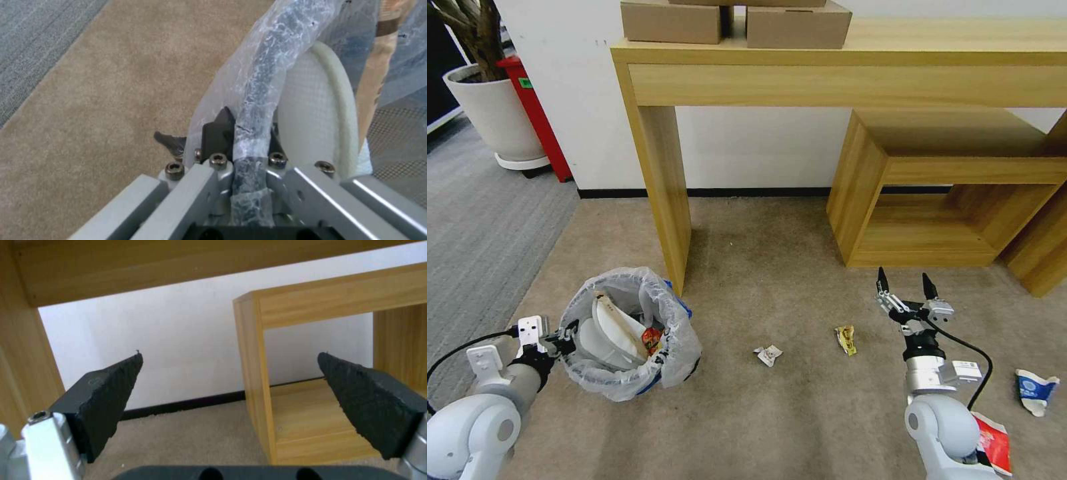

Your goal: Pick up the trash bin and place the garbage on the floor into it.

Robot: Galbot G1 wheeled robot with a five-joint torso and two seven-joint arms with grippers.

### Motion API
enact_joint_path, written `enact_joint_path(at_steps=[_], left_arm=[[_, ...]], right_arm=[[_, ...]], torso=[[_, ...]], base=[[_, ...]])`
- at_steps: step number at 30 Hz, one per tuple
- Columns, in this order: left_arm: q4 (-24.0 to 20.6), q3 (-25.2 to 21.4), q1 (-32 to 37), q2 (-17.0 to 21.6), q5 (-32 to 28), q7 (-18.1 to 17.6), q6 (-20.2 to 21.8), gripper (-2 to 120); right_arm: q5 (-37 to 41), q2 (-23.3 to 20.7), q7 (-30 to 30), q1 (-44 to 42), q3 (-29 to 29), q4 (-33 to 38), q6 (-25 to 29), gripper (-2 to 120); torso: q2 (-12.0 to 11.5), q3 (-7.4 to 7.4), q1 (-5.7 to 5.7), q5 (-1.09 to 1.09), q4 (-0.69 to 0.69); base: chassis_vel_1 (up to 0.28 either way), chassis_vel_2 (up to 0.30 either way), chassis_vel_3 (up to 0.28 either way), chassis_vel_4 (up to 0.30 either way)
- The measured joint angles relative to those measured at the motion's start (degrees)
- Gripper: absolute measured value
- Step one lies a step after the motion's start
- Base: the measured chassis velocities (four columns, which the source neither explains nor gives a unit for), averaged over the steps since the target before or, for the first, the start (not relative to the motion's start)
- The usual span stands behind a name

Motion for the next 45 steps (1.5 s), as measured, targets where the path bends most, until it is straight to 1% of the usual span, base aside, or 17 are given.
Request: enact_joint_path(at_steps=[17, 31, 39, 45], left_arm=[[0.41, 0.27, -0.47, -0.23, -0.01, -0.1, 0.01, 0], [0.18, 0.16, -0.03, -0.56, 0.15, -0.1, 0.02, 0], [0.02, 0.2, 0.04, -0.83, 0.35, -0.07, 0.02, 0], [-0.06, 0.2, 0.12, -0.98, 0.49, -0.08, 0.02, 0]], right_arm=[[-0.01, -0.18, -0.42, 0.13, 0.03, -0.37, -0.03, 99], [-0.42, 0.0, -0.71, 0.1, -0.24, -0.76, 0.51, 99], [-0.42, -0.14, -1.07, -0.03, -0.37, -0.92, 0.65, 100], [-0.48, -0.18, -1.13, 0.09, -0.42, -1.08, 0.67, 98]], torso=[[0.0, 0.0, 0.0, 0.0, 0.0], [0.0, 0.01, 0.0, 0.0, 0.0], [0.0, 0.01, 0.0, 0.0, 0.0], [0.0, 0.0, 0.0, 0.0, 0.0]], base=[[0.0, 0.0, 0.0, 0.0], [-0.061, 0.064, 0.066, -0.068], [-0.006, 0.008, 0.004, -0.004], [-0.018, 0.011, 0.012, -0.01]])
